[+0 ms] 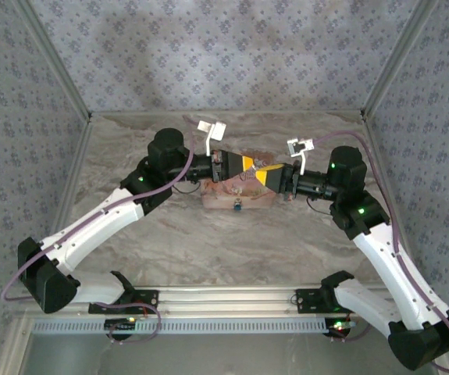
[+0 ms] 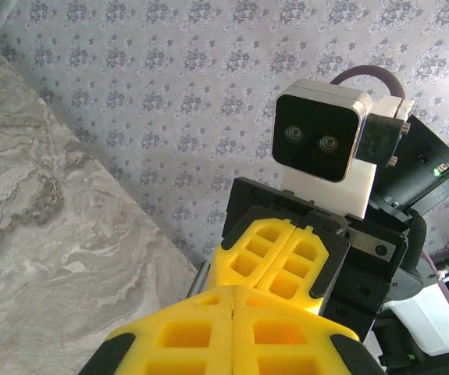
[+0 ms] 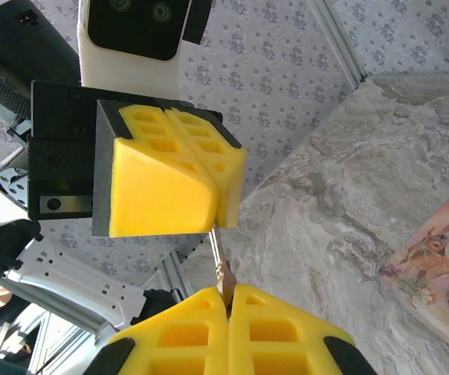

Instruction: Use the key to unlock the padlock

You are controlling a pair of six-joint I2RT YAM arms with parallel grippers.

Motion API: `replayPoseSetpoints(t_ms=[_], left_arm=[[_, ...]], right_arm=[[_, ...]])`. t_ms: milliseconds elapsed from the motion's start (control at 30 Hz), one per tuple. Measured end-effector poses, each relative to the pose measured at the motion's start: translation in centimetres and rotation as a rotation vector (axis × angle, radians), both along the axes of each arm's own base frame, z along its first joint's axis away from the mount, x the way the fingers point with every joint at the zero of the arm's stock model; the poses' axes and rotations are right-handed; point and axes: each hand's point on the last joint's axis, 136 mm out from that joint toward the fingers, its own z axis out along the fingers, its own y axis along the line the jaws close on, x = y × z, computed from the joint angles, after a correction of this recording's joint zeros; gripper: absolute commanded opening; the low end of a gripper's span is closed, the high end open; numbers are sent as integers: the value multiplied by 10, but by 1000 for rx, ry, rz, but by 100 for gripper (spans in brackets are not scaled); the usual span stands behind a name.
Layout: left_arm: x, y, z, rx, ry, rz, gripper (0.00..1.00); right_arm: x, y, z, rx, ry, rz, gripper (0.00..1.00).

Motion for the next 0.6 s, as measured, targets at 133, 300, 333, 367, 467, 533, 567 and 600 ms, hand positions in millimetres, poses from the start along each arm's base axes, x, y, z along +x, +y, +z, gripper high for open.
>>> replayPoseSetpoints(t_ms=[133, 300, 333, 367, 467, 533, 567, 600], left_arm=[[0, 0, 1, -2, -2, -1, 0], [0, 0, 0, -4, -4, 0, 0], [0, 0, -1, -6, -6, 0, 0], [0, 0, -1, -8, -8, 0, 0], [0, 0, -3, -7, -6, 2, 7], [1, 0, -3, -7, -4, 4, 8], [1, 0, -3, -7, -4, 4, 8], [1, 0, -3, -7, -4, 5, 9]], right_arm=[[0, -1, 1, 6, -1, -3, 3], [1, -2, 1, 20, 10, -13, 5], [1, -3, 1, 24, 13, -19, 5], [2, -4, 1, 29, 15, -26, 5], [3, -7, 0, 45, 20, -44, 5], [3, -7, 1, 57, 20, -47, 4], [3, -7, 1, 59, 19, -47, 4], [4, -7, 2, 63, 20, -47, 4]])
